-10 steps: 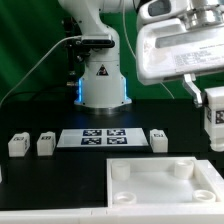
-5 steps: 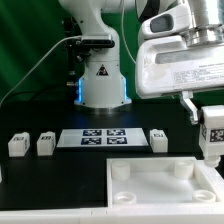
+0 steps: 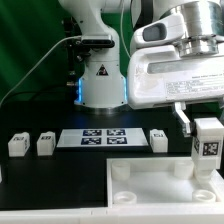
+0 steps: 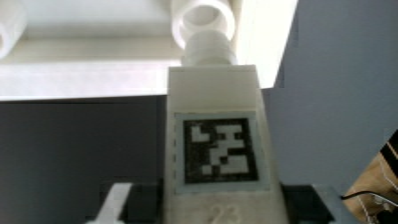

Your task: Assemble one leg

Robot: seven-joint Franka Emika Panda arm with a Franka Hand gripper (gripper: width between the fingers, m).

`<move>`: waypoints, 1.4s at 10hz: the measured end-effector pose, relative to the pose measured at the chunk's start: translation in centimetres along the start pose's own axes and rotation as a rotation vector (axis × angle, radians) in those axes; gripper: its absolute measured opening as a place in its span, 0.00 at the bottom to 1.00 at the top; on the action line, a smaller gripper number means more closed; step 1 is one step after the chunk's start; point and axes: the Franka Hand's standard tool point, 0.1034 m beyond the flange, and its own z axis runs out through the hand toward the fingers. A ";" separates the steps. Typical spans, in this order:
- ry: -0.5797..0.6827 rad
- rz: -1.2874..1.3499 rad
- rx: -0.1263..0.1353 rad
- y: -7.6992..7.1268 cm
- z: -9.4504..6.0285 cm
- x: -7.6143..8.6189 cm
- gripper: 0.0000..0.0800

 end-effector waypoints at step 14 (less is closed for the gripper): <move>0.080 -0.078 0.006 -0.3 1.8 -2.2 0.37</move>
Offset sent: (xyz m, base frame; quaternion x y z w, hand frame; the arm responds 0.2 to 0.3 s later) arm -0.0007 -0.0025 -0.0129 0.0011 0.0389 -0.0094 0.9992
